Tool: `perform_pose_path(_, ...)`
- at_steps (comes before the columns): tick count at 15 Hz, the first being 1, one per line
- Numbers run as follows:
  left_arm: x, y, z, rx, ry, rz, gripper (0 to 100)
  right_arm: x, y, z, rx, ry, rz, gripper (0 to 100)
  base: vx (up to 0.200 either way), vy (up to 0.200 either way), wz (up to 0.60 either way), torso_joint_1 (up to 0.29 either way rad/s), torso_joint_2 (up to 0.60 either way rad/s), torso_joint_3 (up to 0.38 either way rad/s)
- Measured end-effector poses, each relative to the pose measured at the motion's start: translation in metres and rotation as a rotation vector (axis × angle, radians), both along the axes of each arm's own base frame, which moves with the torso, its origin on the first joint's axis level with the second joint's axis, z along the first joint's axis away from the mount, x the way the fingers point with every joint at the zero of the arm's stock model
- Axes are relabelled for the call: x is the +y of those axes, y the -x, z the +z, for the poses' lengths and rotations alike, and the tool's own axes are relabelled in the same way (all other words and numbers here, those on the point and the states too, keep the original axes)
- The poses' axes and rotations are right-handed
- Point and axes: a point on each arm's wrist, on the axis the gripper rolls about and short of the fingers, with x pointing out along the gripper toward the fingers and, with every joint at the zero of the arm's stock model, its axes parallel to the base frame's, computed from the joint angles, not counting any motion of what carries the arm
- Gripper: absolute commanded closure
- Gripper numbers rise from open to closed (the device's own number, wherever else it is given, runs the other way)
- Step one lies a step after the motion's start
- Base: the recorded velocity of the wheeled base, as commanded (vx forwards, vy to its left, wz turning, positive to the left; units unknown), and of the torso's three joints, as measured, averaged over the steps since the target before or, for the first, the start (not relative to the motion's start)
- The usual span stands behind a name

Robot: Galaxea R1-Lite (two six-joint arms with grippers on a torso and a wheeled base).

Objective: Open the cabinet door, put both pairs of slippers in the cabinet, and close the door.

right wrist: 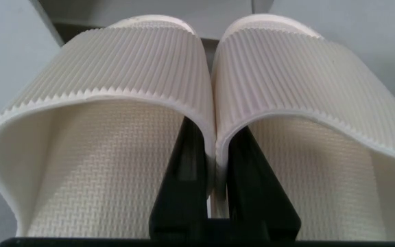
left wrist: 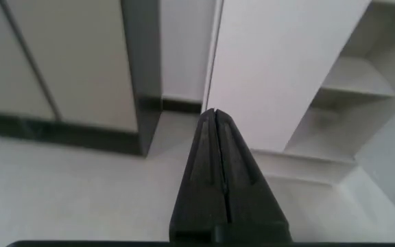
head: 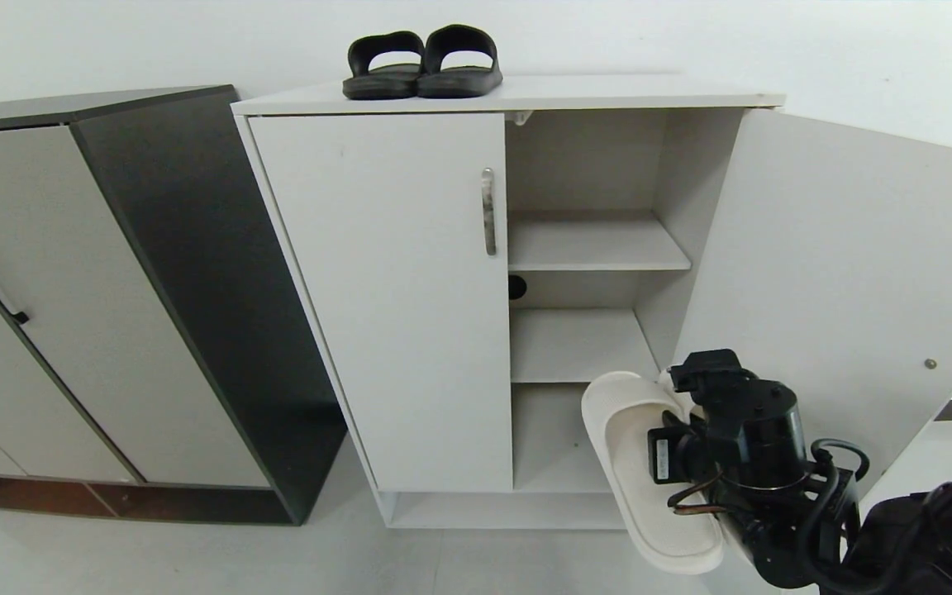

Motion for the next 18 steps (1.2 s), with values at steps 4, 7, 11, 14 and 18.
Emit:
perform_pose_path(4,-0.005,-0.002,-0.024,-0.017,0.038,-0.281,100,0.007,0.006,-0.001,-0.003,-0.014,0.031,100,0.000,0.000,0.00,0.000,0.00,0.000)
perform_pose_path(7,-0.008,-0.001,-0.024,-0.071,0.033,-0.523,100,0.010,0.009,-0.001,-0.003,-0.015,0.047,100,0.000,0.000,0.00,0.000,0.00,0.000)
perform_pose_path(11,-0.006,0.001,-0.026,-0.058,0.087,-0.718,100,0.012,0.011,-0.002,0.004,-0.015,0.071,100,0.000,0.000,0.00,0.000,0.00,0.000)
perform_pose_path(14,0.001,0.000,-0.027,-0.061,0.080,-0.564,100,0.013,0.011,-0.005,0.009,-0.012,0.071,100,0.000,0.000,0.00,0.000,0.00,0.000)
perform_pose_path(18,0.010,0.000,-0.030,-0.093,-0.120,-0.030,100,0.014,0.011,-0.009,0.009,-0.016,0.084,100,0.000,0.000,0.00,0.000,0.00,0.000)
